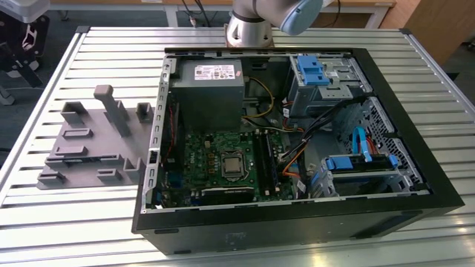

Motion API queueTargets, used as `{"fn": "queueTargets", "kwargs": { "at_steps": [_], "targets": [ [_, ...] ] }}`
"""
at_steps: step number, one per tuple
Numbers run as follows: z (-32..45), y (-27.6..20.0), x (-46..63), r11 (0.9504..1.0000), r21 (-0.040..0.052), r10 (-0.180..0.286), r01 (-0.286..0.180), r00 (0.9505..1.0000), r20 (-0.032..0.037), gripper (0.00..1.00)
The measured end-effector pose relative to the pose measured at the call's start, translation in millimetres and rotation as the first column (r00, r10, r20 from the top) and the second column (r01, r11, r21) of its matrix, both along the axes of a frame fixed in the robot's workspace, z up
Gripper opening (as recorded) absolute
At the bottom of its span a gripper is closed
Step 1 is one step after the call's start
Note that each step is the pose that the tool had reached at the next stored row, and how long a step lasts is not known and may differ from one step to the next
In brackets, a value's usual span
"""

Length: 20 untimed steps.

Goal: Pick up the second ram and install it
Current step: 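Pick up the second ram and move it above second insertion slot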

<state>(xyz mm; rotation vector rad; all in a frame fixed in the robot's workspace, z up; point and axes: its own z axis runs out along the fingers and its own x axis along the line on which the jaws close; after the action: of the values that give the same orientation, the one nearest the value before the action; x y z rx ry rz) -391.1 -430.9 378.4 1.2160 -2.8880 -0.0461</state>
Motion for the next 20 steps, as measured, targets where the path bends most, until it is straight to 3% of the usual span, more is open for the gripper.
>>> {"fn": "queueTargets", "kwargs": {
  "at_steps": [10,20],
  "targets": [
    [0.0,0.0,0.0,0.9954,0.0,0.096,-0.096,0.9954,0.0,0.11],
    [-0.1,0.0,-0.1,0.9818,0.0,0.19,-0.19,0.9818,0.0002,0.11]
  ]
}}
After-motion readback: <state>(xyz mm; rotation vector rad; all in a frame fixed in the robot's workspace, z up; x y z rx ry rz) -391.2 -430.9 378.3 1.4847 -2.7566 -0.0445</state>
